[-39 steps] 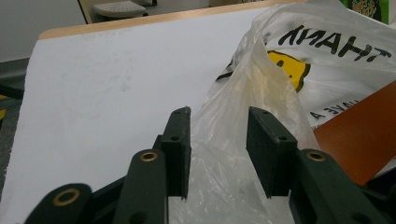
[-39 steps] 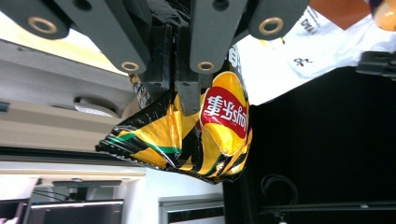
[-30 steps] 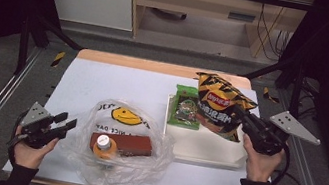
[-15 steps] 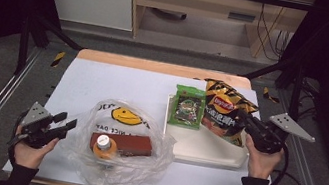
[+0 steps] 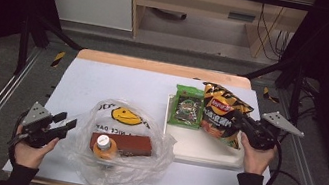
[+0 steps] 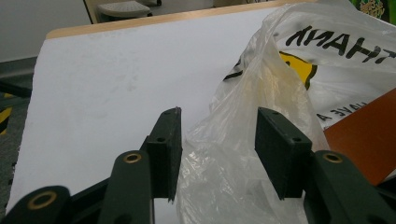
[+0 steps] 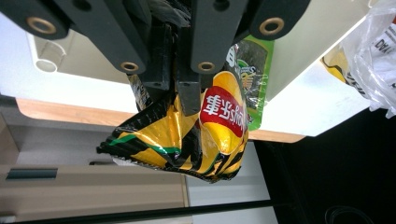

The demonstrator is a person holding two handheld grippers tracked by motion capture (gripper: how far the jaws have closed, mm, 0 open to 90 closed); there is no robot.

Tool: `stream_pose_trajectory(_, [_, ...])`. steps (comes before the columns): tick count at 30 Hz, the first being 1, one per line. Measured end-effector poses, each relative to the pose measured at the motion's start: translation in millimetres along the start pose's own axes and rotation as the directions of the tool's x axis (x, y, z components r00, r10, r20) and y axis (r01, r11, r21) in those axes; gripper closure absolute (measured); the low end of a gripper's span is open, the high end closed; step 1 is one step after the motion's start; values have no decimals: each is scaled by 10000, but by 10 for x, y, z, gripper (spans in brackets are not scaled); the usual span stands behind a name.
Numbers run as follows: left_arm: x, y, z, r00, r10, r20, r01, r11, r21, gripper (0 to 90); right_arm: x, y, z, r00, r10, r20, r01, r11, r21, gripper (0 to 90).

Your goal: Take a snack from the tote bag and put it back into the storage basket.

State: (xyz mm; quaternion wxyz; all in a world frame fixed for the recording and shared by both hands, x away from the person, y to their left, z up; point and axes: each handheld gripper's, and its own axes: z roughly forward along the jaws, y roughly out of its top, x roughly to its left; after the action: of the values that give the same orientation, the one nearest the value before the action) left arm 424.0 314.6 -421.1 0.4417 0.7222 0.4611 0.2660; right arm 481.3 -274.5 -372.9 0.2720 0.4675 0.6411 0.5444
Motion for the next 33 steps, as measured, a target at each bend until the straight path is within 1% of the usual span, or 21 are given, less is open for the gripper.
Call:
stream_pose_trajectory(2, [-1,-1,1,10000,1,-9,-1,10000,-1,510,-10,-17,29,10000,0,15,0,10000,78,872])
stream_pose_trajectory(4, [-1,-2,3,10000,4,-4,-4,10000,11,510,-23,-22,45,9999,97,-28,-97,9999,25,871])
stream_pose_trajectory(7, [0,-3,7,10000,16,-4,-16,10000,36,510,-42,-22,58,10000,71,24,-71,10000,45,865])
stream_pose_trajectory(10, [-1,-5,14,10000,9,-7,-9,10000,61,509,-72,-26,78,9997,152,192,-152,9999,20,848])
stream_pose_trajectory(13, [-4,-5,19,10000,19,-2,-19,10000,75,509,-102,-29,114,9983,137,563,-136,9999,-7,818])
stream_pose_trajectory(15, [-3,-6,22,10000,19,0,-19,10000,83,509,-118,-30,145,9965,-28,841,25,10000,30,804])
stream_pose_trajectory(17, [-1,-8,22,10000,17,-2,-17,10000,86,510,-128,-28,181,9944,-49,1051,49,10000,4,791])
stream_pose_trajectory(22, [3,-11,25,10000,35,-1,-35,9999,117,509,-160,-26,259,9852,-290,1692,288,9996,36,726])
stream_pose_trajectory(24, [-2,-11,28,10000,26,16,-26,9999,131,509,-182,-35,291,9808,-363,1914,354,9993,80,695])
stream_pose_trajectory(26, [-3,-12,29,10000,41,10,-41,9999,127,509,-208,-45,317,9771,-348,2101,323,9994,154,652])
stream_pose_trajectory(28, [0,-12,28,10000,35,12,-35,9999,135,509,-236,-54,335,9731,-357,2277,328,9993,164,576])
stream_pose_trajectory(30, [5,-13,28,10000,6,-3,-6,9999,123,509,-244,-55,338,9671,-360,2518,320,9993,201,454])
stream_pose_trajectory(31, [7,-14,27,10000,-1,-15,2,9999,122,509,-245,-57,332,9628,-420,2668,379,9991,206,428])
stream_pose_trajectory(32, [10,-14,25,10000,-6,-13,6,9999,120,509,-238,-56,311,9604,-479,2743,424,9988,258,411])
stream_pose_trajectory(33, [12,-13,24,10000,-19,-22,19,9999,108,509,-230,-56,285,9566,-571,2857,531,9984,217,374])
